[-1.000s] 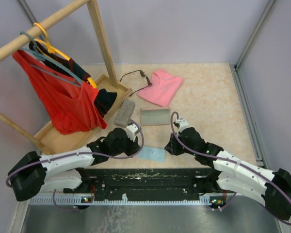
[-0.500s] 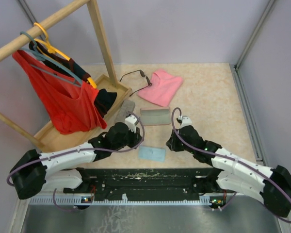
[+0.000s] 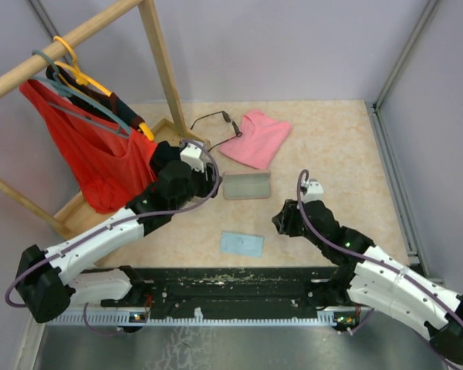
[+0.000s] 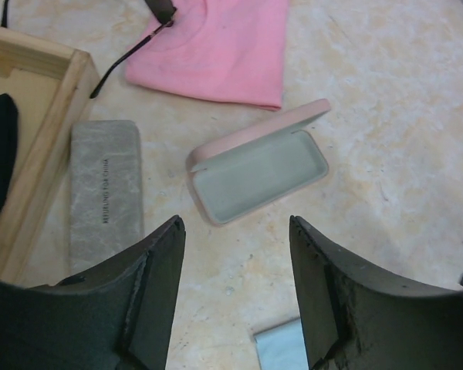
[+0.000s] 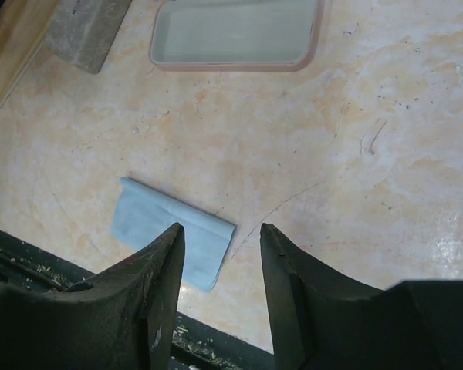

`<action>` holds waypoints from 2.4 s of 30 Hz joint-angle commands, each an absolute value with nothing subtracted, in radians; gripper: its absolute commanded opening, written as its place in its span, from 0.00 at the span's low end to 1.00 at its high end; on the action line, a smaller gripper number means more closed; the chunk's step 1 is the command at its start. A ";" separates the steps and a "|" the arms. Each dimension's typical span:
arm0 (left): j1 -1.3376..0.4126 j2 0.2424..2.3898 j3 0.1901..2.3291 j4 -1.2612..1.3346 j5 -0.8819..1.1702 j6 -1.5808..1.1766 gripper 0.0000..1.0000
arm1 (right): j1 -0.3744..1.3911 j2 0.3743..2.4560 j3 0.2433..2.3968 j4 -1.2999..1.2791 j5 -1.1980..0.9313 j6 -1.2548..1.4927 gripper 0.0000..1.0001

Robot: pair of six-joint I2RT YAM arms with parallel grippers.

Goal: Organize the sunglasses
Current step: Pick up the glasses cleaning cloth from the center of the board.

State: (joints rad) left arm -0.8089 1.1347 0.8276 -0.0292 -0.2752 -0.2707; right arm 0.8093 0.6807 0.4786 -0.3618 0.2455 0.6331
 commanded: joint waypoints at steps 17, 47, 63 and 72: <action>-0.732 1.436 1.108 -0.085 -0.278 -0.211 0.72 | 0.809 0.568 0.443 -0.425 0.198 0.627 0.45; -0.908 1.427 0.586 0.061 -0.009 -0.378 0.56 | 0.807 0.949 0.422 -0.213 0.066 0.670 0.50; -0.999 1.496 0.619 -0.009 -0.133 -0.363 0.45 | 0.807 0.925 0.423 -0.247 0.072 0.674 0.50; -1.008 1.476 0.595 -0.020 -0.148 -0.393 0.47 | 0.807 0.911 0.417 -0.256 0.073 0.675 0.50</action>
